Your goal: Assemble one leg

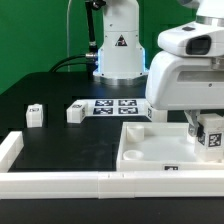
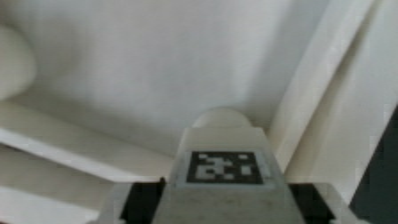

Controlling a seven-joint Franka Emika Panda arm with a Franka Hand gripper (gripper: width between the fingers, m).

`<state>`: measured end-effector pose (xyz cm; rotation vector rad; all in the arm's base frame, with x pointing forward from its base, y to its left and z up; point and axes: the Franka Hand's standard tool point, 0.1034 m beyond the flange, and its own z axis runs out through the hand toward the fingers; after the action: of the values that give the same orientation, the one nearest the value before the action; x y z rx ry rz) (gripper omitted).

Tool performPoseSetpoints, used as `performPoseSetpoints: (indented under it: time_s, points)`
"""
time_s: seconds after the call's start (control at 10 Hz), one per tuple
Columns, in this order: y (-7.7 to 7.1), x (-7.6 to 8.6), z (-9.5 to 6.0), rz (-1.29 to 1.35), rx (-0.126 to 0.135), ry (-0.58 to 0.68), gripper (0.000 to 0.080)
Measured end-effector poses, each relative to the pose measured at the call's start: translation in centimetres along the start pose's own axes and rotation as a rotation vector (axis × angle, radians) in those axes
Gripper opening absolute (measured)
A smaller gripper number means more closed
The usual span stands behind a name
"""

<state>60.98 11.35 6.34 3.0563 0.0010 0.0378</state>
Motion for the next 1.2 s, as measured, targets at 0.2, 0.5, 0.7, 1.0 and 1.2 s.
performPoseSetpoints:
  time_s: [0.2, 0.5, 0.7, 1.0, 1.2]
  points:
    - [-0.1, 0.2, 0.0, 0.309, 0.005, 0.015, 0.0291]
    - [1.1, 0.0, 0.0, 0.628, -0.021, 0.001, 0.0292]
    - [2.0, -0.4, 0.1, 0.78, -0.054, -0.006, 0.03]
    - [2.8, -0.8, 0.1, 0.86, -0.078, -0.013, 0.0301]
    - [2.8, -0.8, 0.1, 0.86, -0.077, -0.013, 0.0586]
